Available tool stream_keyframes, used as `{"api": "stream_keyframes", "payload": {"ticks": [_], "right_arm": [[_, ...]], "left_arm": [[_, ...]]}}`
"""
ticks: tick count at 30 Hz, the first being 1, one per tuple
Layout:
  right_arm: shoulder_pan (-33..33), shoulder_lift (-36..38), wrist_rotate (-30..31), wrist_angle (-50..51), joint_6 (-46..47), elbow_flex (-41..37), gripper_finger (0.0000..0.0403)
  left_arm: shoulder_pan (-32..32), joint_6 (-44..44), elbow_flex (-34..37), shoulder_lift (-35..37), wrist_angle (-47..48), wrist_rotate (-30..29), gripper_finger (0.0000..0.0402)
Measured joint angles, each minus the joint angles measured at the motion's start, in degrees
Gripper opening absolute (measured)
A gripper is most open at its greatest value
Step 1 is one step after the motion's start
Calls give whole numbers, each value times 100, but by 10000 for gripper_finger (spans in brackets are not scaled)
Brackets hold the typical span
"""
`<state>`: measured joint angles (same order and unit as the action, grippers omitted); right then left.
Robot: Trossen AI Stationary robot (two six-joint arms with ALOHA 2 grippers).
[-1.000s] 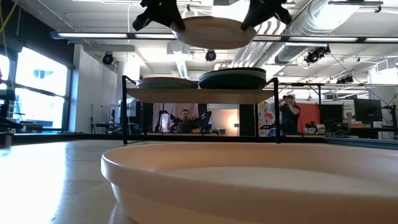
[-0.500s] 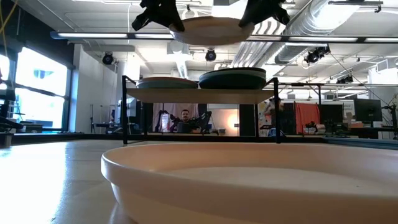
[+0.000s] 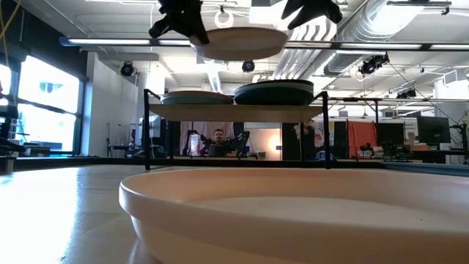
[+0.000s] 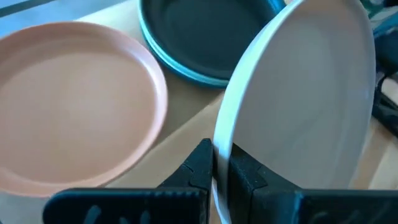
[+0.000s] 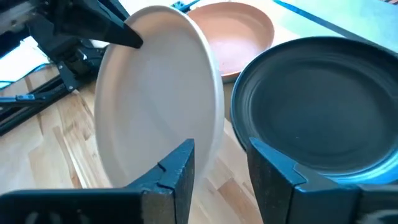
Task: Place and stack plates onto a shelf
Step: Stack the white plate on the top of the orange plate on the shelf
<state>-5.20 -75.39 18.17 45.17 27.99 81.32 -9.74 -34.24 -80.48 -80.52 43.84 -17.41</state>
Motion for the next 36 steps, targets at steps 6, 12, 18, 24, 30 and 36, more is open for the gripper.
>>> {"api": "stream_keyframes", "payload": {"ticks": [6, 12, 18, 24, 30, 36], "right_arm": [[-82, 250, 17, 0, 0, 0, 126], [-82, 378, 15, 56, -70, 0, 126], [-78, 386, 9, 280, -145, 0, 126], [-78, 386, 6, 487, -107, 0, 126], [-78, 386, 4, 542, -106, 0, 126], [-78, 386, 4, 541, -106, 0, 126]], "left_arm": [[-398, 153, -1, 23, 3, 76, 13], [-1139, 191, -1, 23, 247, 548, 13], [-1936, 237, 1, 72, 433, 1070, 13], [-2667, 298, 1, 186, 447, 1610, 13], [-3408, 293, 1, 178, 703, 2015, 13], [-3898, 143, 6, 137, 933, 2209, 14]]}}
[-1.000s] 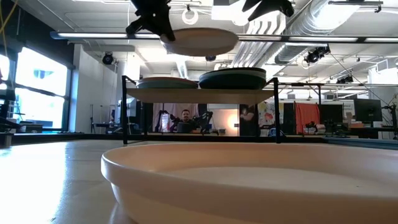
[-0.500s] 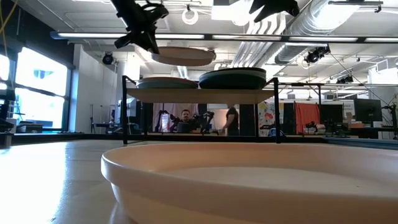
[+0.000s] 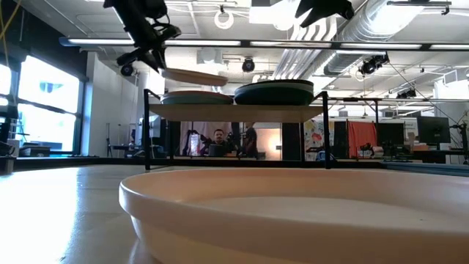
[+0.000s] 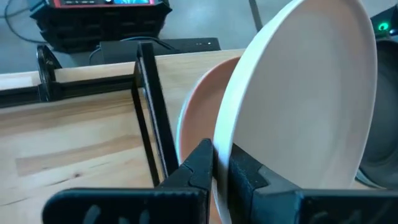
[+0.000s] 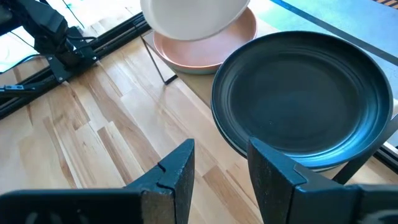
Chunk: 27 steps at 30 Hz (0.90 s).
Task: Place and stack plates onto a shelf
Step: Stack the white plate on the top of the orange plate on the shelf
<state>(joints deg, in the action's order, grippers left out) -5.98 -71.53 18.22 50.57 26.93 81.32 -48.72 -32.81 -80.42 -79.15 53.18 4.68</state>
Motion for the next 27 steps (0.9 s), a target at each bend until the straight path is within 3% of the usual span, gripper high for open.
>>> {"api": "stream_keyframes", "payload": {"ticks": [27], "right_arm": [[0, -2, 2, 1, 1, 0, 126]], "left_arm": [[36, -163, -4, -398, 12, 189, 14]]}}
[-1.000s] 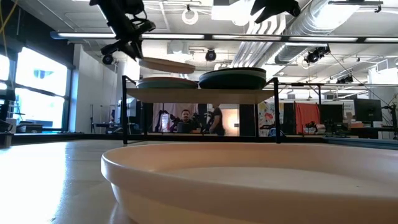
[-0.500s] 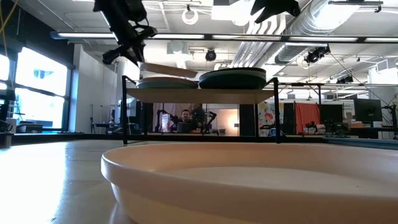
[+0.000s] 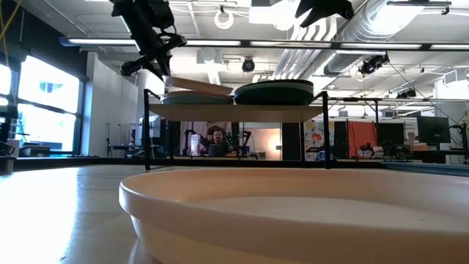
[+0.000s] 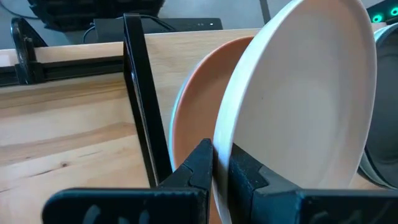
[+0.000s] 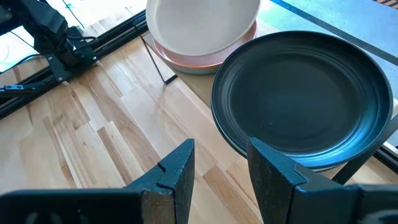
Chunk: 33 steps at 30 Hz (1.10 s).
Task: Place and stack plates onto a shelf
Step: Stack the white plate on the top of the orange plate on the shelf
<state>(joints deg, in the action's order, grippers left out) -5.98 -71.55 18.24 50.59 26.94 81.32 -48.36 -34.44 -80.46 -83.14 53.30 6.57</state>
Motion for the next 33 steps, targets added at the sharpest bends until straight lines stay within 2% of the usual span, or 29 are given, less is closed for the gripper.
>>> {"api": "stream_keyframes", "payload": {"ticks": [8, 20, 33], "right_arm": [[0, 0, 0, 37, 0, 0, 126], [0, 0, 0, 122, -38, 0, 126], [2, 0, 0, 153, -42, 0, 126]], "left_arm": [[85, -65, 0, -330, 7, 26, 14], [87, -87, 0, -349, -48, -14, 26], [72, 257, 0, -349, 161, 236, 85]]}}
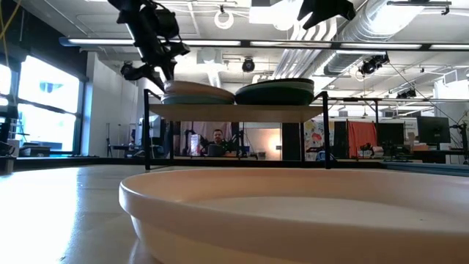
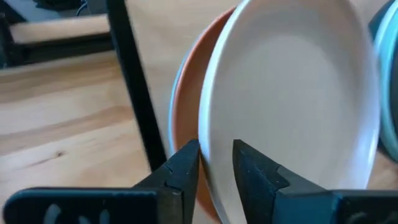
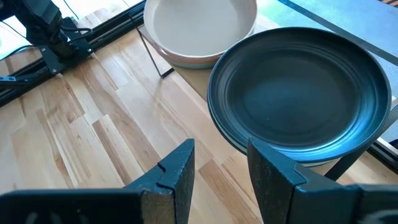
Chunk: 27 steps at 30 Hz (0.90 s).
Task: Place and stack plates onto a shelf
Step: Stack the white plate on the top of the orange plate on the shelf, then stack the light orange plate on the top of the white plate on the shelf
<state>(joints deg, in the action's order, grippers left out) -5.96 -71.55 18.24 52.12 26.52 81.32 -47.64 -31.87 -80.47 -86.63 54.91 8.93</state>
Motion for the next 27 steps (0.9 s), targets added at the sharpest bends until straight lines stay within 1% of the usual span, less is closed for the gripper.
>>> {"api": "stream_keyframes", "payload": {"ticks": [7, 15, 18, 24, 26, 27], "right_arm": [[-2, -1, 0, 1, -1, 0, 126], [-1, 0, 0, 2, -1, -2, 126], [-2, -5, 2, 2, 0, -4, 126], [-1, -37, 0, 2, -1, -7, 126], [-2, -67, -97, 6, -2, -9, 126], [-2, -86, -223, 4, -13, -7, 126]], "left_arm": [[-52, 60, 0, 15, 299, 0, 107], [-52, 59, 0, 37, 291, 45, 106], [-52, 59, 0, 37, 287, 439, 106], [-52, 111, 0, 38, 74, 1557, 106], [-23, 158, 0, 54, 43, 1879, 106], [12, 188, 0, 74, 49, 1947, 106]]}}
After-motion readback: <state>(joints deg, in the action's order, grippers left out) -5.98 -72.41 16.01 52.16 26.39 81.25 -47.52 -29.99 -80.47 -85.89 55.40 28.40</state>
